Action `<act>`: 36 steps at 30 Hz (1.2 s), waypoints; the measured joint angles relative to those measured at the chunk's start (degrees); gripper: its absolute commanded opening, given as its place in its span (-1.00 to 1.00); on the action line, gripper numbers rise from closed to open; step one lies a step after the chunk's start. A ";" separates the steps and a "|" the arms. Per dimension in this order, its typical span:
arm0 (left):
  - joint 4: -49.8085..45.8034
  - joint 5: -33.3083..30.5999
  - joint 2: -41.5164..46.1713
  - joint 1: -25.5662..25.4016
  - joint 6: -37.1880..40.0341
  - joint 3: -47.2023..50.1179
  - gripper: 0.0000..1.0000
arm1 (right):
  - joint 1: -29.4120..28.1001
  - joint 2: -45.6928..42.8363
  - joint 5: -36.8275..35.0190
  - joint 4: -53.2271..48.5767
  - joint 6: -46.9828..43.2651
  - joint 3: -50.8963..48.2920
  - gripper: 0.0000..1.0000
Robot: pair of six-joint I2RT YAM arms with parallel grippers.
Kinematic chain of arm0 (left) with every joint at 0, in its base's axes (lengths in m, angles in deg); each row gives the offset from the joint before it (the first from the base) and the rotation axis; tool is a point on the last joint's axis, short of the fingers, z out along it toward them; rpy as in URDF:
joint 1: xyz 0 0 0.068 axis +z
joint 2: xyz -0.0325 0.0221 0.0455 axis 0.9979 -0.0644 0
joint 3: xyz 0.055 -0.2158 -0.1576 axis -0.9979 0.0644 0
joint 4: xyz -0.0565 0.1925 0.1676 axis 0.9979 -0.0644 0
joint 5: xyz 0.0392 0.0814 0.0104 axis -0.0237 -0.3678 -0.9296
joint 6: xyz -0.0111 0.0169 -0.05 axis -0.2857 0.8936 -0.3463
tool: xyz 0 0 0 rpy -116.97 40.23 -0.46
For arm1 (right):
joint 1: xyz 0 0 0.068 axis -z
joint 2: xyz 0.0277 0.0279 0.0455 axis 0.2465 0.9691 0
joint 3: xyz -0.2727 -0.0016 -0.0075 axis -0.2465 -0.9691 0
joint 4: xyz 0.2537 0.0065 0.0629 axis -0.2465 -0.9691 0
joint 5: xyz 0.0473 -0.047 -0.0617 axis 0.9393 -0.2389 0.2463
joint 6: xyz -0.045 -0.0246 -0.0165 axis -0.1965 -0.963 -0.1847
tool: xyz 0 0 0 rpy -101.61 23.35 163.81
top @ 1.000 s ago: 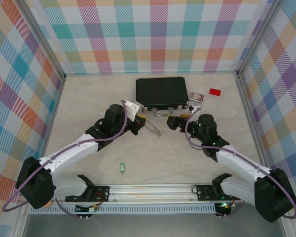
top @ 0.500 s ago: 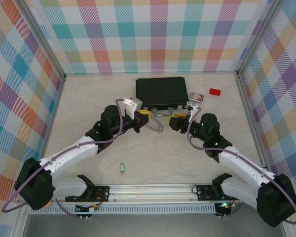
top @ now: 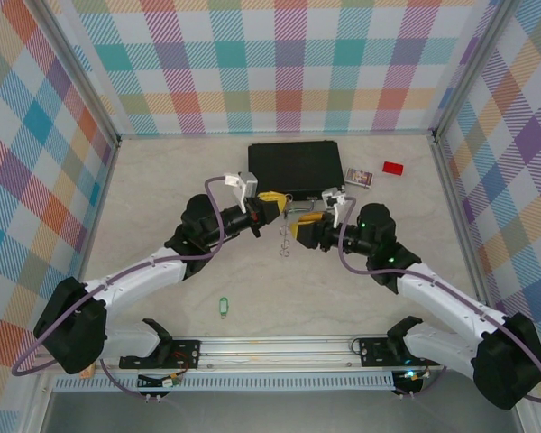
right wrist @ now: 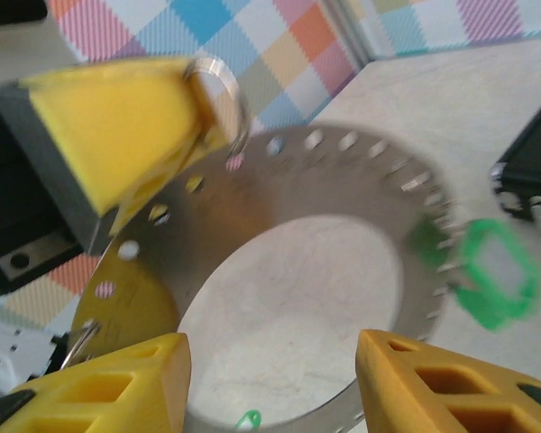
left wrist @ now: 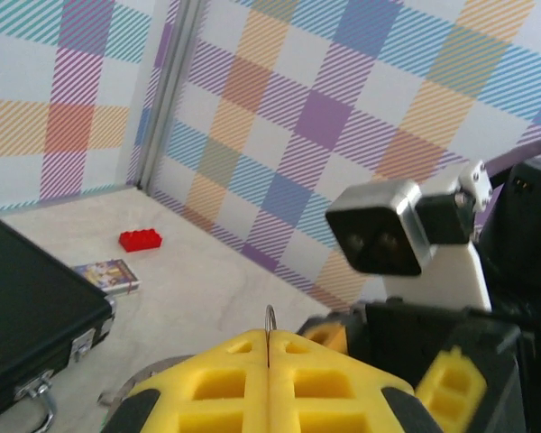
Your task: Put the keys on the keyring
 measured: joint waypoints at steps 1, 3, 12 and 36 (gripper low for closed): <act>0.70 0.28 -0.04 -0.07 -0.39 0.00 -1.00 | -0.94 0.00 0.00 -0.44 -0.39 0.09 0.02; 1.92 0.72 -0.04 -0.11 -1.05 0.00 -1.00 | -2.25 0.11 -0.07 -0.85 -0.96 0.24 0.02; 3.87 2.40 -0.02 -0.20 -1.68 0.63 -1.00 | -3.98 1.25 -3.04 -2.58 -2.71 0.39 -0.02; 3.93 3.67 0.57 -0.20 -4.22 0.74 -1.00 | -1.25 -5.97 -10.62 -4.35 -2.80 4.00 -0.09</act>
